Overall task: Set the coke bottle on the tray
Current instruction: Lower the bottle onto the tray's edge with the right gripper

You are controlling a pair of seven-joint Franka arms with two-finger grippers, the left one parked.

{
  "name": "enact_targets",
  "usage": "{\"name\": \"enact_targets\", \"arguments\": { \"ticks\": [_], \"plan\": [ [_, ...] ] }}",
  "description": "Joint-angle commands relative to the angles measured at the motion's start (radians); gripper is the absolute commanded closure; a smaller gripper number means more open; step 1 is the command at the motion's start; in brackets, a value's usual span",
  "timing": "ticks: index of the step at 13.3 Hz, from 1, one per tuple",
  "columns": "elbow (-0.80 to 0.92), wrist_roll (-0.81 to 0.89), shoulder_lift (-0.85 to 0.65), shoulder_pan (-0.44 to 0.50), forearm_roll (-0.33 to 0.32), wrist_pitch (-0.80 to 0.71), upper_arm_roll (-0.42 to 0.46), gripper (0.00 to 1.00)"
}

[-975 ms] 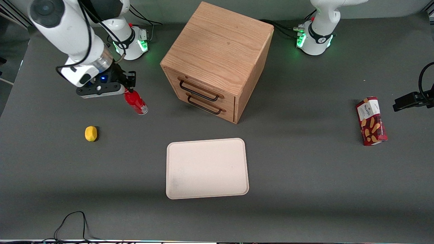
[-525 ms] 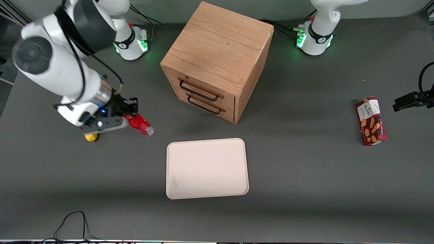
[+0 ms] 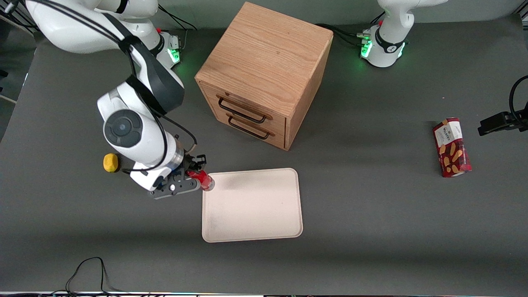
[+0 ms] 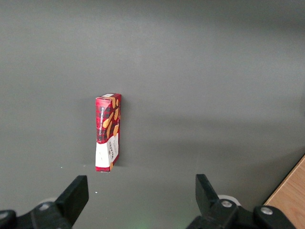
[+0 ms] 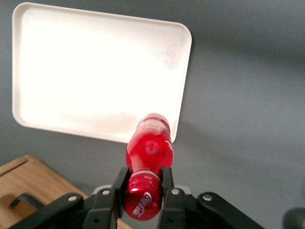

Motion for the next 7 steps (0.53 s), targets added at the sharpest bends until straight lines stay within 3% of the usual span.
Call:
{"name": "enact_targets", "arguments": {
  "ticks": [1,7],
  "plan": [
    [0.024,0.044,0.059,0.009,-0.058,0.044,0.016,0.85],
    [-0.094,0.143,0.078,0.006,-0.095,0.135,0.011,0.85]
  ]
}}
